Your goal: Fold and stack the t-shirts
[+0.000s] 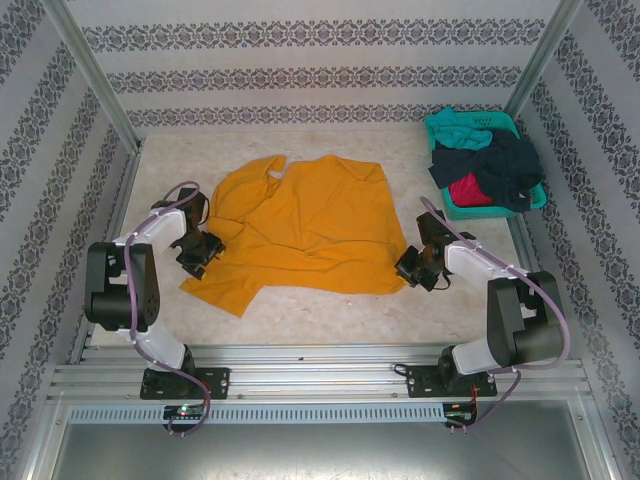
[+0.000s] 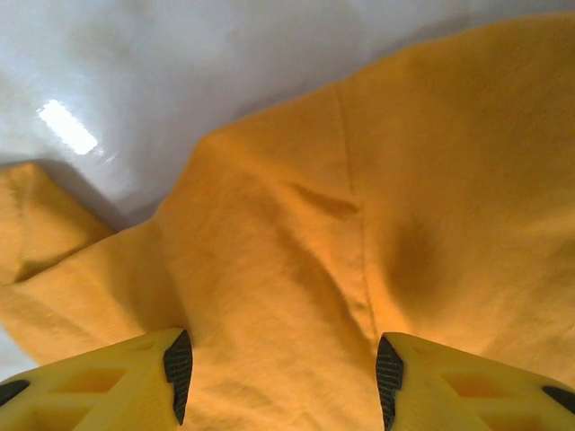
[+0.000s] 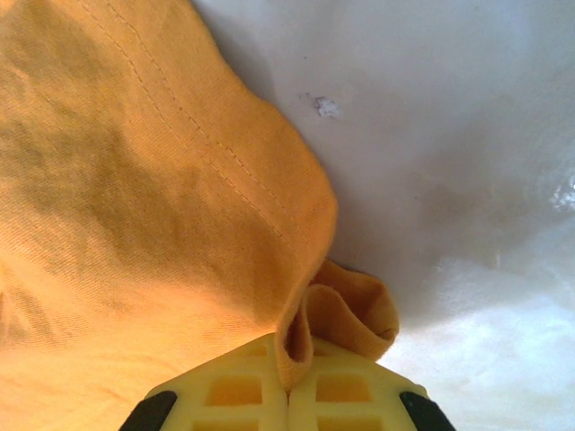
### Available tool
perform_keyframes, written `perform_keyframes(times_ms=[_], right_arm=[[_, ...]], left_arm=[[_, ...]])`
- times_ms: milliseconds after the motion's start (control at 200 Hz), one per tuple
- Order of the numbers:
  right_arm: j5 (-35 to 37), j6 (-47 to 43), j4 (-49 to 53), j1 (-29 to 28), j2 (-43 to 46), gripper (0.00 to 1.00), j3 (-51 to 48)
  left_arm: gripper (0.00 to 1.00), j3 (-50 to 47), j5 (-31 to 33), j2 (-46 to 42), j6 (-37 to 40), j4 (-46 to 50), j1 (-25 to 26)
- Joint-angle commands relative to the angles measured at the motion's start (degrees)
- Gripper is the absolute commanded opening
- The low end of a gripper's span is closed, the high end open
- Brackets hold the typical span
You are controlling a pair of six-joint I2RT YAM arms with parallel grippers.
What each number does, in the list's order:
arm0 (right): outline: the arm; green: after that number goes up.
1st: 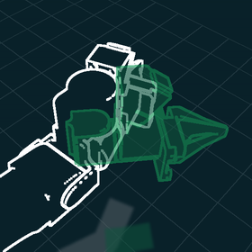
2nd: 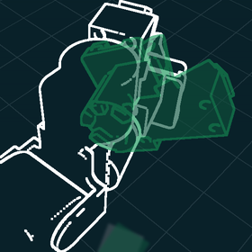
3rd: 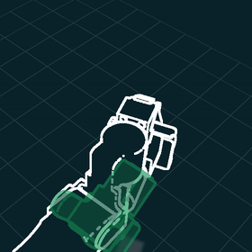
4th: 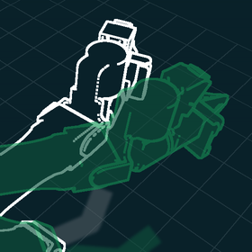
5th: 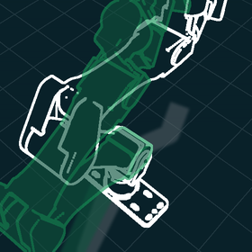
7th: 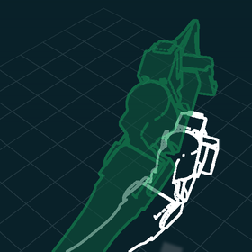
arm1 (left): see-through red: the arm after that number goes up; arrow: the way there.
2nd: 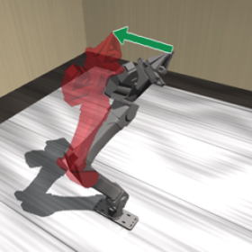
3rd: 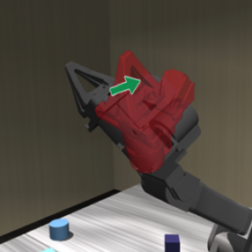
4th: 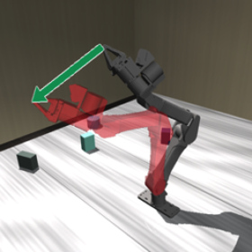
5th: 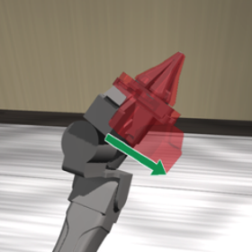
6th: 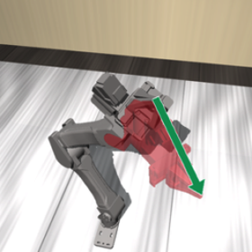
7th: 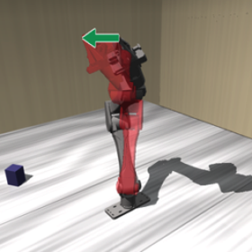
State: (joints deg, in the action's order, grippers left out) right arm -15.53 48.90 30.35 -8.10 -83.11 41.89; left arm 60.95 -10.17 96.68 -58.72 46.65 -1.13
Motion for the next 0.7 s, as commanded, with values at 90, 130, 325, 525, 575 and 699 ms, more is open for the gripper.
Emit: perform_keyframes(times_ms=[90,130,325,525,575,699], right_arm=[[1.1,-0.7,0.6,-0.1,0.2,0.0,0.6],[1.3,-0.8,0.7,-0.2,0.2,0.0,0.6],[1.9,-1.0,0.9,-0.1,0.3,0.0,1.0],[2.9,-1.0,1.7,-0.1,1.3,0.0,1.7],[3.7,-0.9,1.9,-0.1,2.3,0.0,2.0],[6.2,-1.7,2.6,0.0,5.7,0.0,3.5]], left_arm=[[0.53,1.3,-0.5,2.9,-2.5,-0.5,0.2],[0.51,1.2,-0.6,3.2,-2.6,-0.3,0.1],[0.26,1.3,0.6,2.8,-3.0,1.0,0.2],[0.0,2.9,0.6,1.6,-1.8,1.8,0.1],[0.0,3.1,0.6,1.1,-1.3,1.6,0.2],[0.0,4.0,2.3,-0.6,-0.8,1.1,0.2]])
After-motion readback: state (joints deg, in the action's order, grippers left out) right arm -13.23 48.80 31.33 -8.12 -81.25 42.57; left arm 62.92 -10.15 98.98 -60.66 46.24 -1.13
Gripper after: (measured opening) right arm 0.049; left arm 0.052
